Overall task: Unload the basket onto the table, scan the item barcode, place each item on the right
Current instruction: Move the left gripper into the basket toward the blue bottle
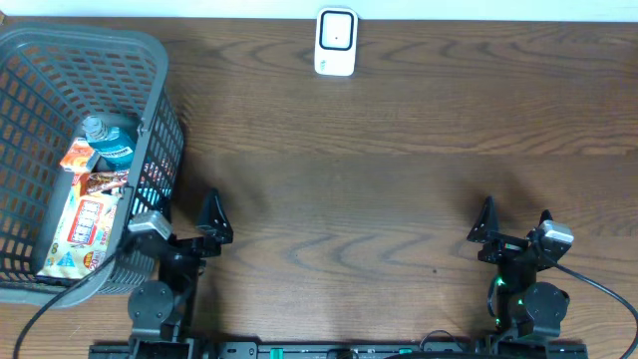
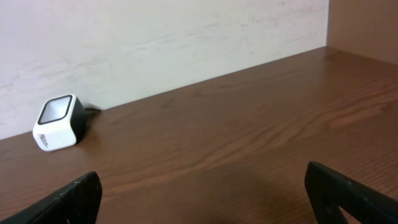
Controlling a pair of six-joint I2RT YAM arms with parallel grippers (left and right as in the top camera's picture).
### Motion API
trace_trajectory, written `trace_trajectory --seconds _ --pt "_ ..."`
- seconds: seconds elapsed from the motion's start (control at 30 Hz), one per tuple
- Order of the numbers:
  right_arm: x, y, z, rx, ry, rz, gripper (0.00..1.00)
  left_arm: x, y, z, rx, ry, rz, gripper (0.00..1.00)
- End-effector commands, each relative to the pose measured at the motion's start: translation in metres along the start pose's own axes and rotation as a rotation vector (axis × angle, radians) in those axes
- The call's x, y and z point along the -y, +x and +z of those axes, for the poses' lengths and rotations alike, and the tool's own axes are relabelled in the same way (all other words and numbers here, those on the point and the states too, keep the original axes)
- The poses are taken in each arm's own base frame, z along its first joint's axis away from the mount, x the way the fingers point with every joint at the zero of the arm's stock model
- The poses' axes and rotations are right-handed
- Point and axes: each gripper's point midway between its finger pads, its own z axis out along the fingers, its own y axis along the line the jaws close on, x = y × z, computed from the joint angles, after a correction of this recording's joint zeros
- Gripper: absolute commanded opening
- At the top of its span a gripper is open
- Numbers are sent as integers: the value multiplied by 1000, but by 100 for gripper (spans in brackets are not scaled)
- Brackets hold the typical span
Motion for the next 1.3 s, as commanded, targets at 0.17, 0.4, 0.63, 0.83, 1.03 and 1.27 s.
trace_trajectory --seconds 0.17,0.4,0.63,0.83,1.03,1.27 --pt "2 0 0 5 10 -14 99 34 -14 20 -47 126 -12 98" --pt "2 0 0 5 10 -14 99 55 -16 48 -74 224 -10 98" --pt "2 0 0 5 10 -14 99 88 -39 78 -134 309 56 98" --pt "2 0 0 5 10 -14 99 110 -54 95 -166 378 56 98" --pt "2 0 0 5 10 -14 99 120 -76 101 -155 383 91 98" --pt "2 0 0 5 10 -14 99 137 -114 99 -96 402 186 98"
